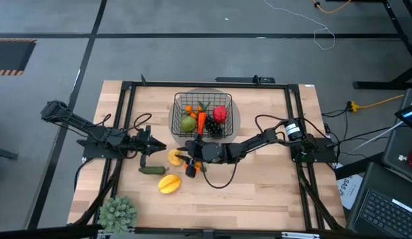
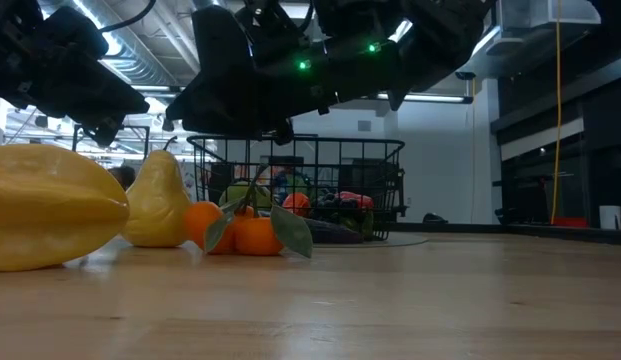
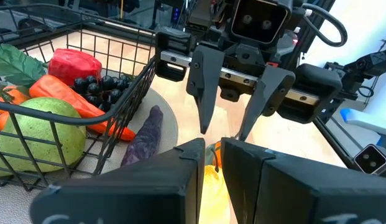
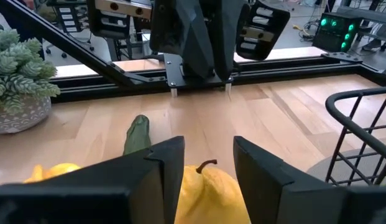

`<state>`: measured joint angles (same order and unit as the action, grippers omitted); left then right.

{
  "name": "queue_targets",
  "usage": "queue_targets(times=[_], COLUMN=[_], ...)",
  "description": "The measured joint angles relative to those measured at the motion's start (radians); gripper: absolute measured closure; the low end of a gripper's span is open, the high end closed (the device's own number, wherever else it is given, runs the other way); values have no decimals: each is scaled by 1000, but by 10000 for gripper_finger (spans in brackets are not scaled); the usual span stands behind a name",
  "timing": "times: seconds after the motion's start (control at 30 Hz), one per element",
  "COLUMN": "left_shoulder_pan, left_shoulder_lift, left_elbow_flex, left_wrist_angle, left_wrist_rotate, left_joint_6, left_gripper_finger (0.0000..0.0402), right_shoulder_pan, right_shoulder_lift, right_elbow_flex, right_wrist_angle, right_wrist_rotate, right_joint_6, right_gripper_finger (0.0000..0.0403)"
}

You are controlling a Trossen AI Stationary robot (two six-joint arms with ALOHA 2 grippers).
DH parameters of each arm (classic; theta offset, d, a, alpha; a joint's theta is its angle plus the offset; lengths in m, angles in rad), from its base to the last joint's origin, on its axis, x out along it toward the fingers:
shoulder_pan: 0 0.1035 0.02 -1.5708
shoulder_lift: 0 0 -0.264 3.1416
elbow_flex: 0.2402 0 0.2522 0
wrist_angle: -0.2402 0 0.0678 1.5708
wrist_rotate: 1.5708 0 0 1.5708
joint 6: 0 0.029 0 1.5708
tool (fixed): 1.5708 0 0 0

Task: Build produce basket
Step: Put the yellow pear into the wire organizer

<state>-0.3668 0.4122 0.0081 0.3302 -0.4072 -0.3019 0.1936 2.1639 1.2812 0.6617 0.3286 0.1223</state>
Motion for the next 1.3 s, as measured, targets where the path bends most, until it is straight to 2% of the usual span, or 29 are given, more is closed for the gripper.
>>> queue_targets(times=[0.27,0.4,1.07,1.3], left_shoulder_pan=[0,0,0,0], left_shoulder_lift=[0,0,0,0], left_elbow_flex=[0,0,0,0], left_wrist_angle=[0,0,0,0], left_wrist_rotate=[0,0,0,0], left_joint_6=[0,0,0,0], left_gripper_finger=[360,360,360,360], right_shoulder_pan=[-2,-10,-15,-15], right_shoulder_lift=[4,4,5,87], right_elbow_flex=[0,0,0,73], right_wrist_angle=[-4,-9,-30,-30], right_wrist_rotate=[-19,-61,-61,-61], right_joint_6=[4,4,-22,-49], right_gripper_finger=[268,268,268,268])
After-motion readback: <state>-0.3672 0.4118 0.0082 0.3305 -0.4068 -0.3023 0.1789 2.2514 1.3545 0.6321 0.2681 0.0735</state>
